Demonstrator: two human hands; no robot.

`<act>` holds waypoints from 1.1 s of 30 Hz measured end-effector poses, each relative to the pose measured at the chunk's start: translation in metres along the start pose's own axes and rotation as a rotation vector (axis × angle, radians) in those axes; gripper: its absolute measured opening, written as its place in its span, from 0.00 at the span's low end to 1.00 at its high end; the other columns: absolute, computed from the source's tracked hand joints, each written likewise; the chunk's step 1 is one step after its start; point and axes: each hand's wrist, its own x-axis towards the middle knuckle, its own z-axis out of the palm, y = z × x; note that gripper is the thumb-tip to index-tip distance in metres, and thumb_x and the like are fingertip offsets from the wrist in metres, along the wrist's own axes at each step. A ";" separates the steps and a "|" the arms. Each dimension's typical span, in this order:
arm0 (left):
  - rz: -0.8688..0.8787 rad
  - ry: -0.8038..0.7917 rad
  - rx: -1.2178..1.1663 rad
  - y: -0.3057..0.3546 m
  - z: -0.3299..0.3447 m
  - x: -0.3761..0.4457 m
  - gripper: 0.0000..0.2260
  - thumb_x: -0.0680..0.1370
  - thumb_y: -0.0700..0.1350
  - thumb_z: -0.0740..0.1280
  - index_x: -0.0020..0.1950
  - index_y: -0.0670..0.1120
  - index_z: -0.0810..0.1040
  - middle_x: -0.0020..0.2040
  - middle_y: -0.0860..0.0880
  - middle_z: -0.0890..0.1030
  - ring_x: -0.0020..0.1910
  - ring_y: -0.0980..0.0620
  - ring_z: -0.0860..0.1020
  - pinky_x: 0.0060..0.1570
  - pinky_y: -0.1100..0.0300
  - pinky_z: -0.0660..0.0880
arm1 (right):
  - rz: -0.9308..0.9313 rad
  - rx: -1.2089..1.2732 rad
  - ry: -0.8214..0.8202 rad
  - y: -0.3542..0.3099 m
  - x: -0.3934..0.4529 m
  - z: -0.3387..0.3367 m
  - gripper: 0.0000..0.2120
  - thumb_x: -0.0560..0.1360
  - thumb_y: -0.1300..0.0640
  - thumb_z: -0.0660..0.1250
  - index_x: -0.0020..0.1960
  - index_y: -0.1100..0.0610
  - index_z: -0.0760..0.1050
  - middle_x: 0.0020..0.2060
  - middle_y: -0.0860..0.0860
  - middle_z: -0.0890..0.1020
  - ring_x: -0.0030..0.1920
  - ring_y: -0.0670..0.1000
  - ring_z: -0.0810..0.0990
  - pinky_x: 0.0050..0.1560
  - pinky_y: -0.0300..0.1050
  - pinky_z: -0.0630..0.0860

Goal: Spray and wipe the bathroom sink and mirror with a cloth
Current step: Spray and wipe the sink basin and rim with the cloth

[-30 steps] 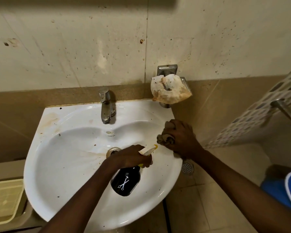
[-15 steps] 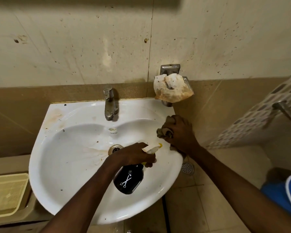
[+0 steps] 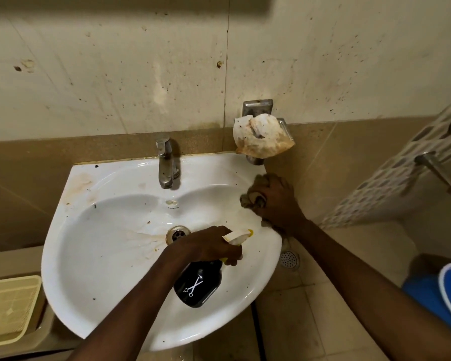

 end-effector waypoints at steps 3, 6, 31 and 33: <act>-0.003 0.091 -0.012 0.002 0.000 0.002 0.10 0.68 0.53 0.69 0.40 0.46 0.80 0.33 0.49 0.84 0.36 0.48 0.82 0.44 0.54 0.78 | -0.024 -0.115 0.110 -0.005 0.041 -0.003 0.22 0.67 0.42 0.69 0.54 0.56 0.77 0.50 0.60 0.79 0.48 0.64 0.78 0.47 0.56 0.75; 0.038 0.118 -0.037 -0.001 -0.001 0.002 0.13 0.68 0.52 0.68 0.41 0.42 0.81 0.37 0.46 0.85 0.39 0.45 0.83 0.48 0.50 0.79 | -0.056 -0.131 0.103 -0.011 0.047 0.003 0.33 0.69 0.36 0.56 0.59 0.62 0.76 0.54 0.63 0.78 0.49 0.65 0.77 0.48 0.60 0.76; -0.027 -0.065 0.048 -0.002 0.006 -0.003 0.16 0.66 0.55 0.68 0.42 0.43 0.81 0.41 0.45 0.86 0.45 0.40 0.83 0.55 0.45 0.77 | 0.065 -0.081 0.058 -0.019 0.010 0.003 0.19 0.64 0.45 0.72 0.52 0.52 0.78 0.54 0.57 0.76 0.55 0.62 0.74 0.52 0.55 0.69; -0.044 -0.092 0.072 -0.002 0.004 -0.003 0.18 0.64 0.57 0.68 0.42 0.44 0.81 0.41 0.45 0.86 0.47 0.42 0.83 0.58 0.44 0.77 | 0.094 -0.036 0.006 -0.026 -0.017 -0.003 0.20 0.63 0.48 0.74 0.54 0.53 0.78 0.58 0.57 0.73 0.58 0.62 0.71 0.55 0.54 0.67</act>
